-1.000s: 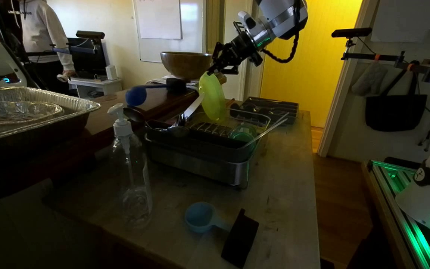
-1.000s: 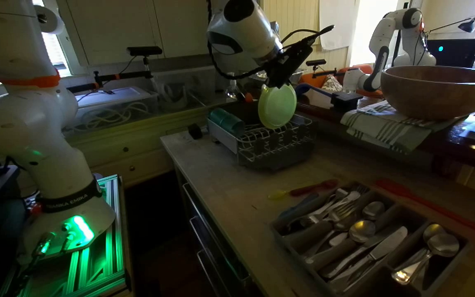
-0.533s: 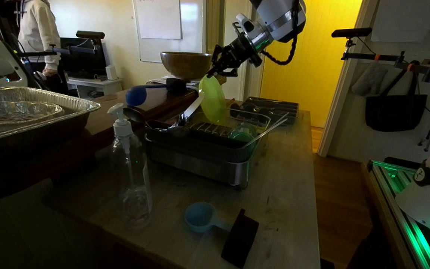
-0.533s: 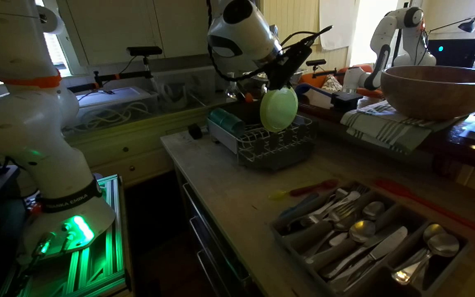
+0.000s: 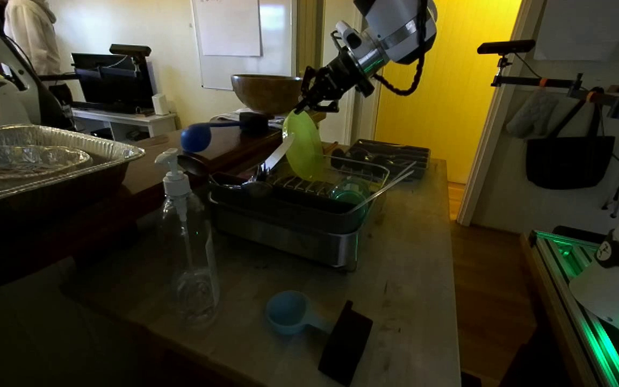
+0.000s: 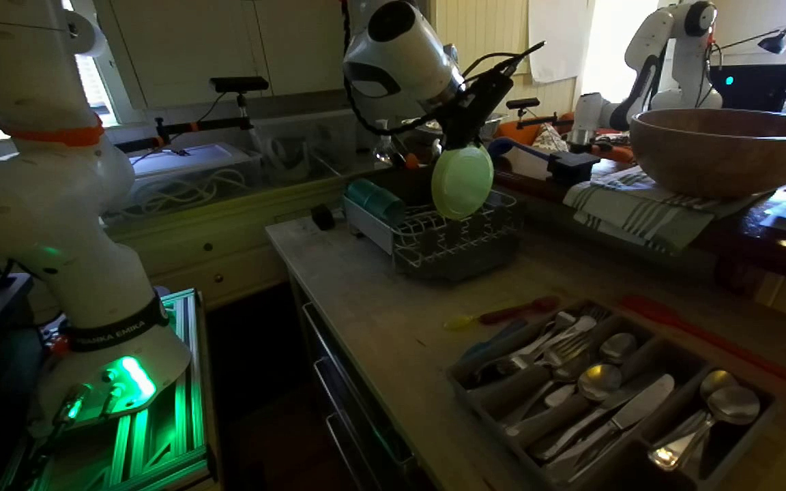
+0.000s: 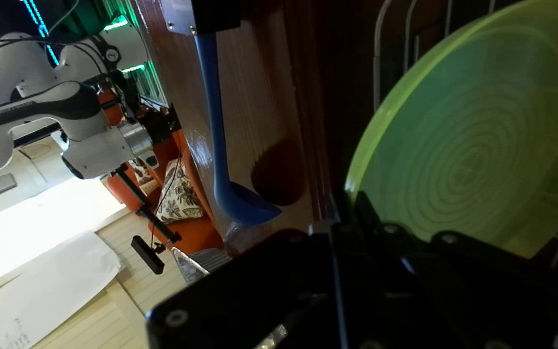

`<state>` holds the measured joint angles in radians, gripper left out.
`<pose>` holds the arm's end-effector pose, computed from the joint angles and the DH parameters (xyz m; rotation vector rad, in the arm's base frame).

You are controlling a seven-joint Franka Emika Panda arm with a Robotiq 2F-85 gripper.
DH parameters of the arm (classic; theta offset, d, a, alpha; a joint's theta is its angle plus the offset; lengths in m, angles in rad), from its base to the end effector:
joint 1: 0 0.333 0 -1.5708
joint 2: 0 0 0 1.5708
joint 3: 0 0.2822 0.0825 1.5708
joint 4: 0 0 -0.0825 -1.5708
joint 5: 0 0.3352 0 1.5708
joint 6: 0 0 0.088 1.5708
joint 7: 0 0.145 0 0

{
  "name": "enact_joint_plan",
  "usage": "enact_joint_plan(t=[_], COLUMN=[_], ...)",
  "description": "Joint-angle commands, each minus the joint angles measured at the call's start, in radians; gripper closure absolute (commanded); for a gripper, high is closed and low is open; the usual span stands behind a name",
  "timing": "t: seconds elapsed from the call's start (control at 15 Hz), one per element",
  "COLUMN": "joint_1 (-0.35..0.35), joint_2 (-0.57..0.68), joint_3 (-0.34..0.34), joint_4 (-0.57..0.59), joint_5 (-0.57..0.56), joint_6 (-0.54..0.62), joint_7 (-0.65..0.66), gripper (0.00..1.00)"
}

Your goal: Put the bowl on the dryer

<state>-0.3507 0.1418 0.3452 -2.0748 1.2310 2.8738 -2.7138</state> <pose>0.5777 -0.0512 0.3817 1.8006 1.8136 1.1038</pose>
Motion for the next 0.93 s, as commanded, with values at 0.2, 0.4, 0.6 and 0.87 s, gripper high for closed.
enact_joint_plan(t=[0.2,0.4,0.6,0.87], joint_1=[-0.12,-0.177,-0.248,-0.373], joint_2=[0.05,0.063,0.09,0.144], joint_3=[0.15,0.213,0.285,0.412], joint_4=[0.049,0.043,0.043,0.046], joint_5=[-0.059,-0.079,-0.095,-0.146], joint_6=[0.055,0.05,0.06,0.097], joint_7=[-0.03,-0.03,-0.03,-0.03], gripper=[0.99,0.99,0.99,0.99])
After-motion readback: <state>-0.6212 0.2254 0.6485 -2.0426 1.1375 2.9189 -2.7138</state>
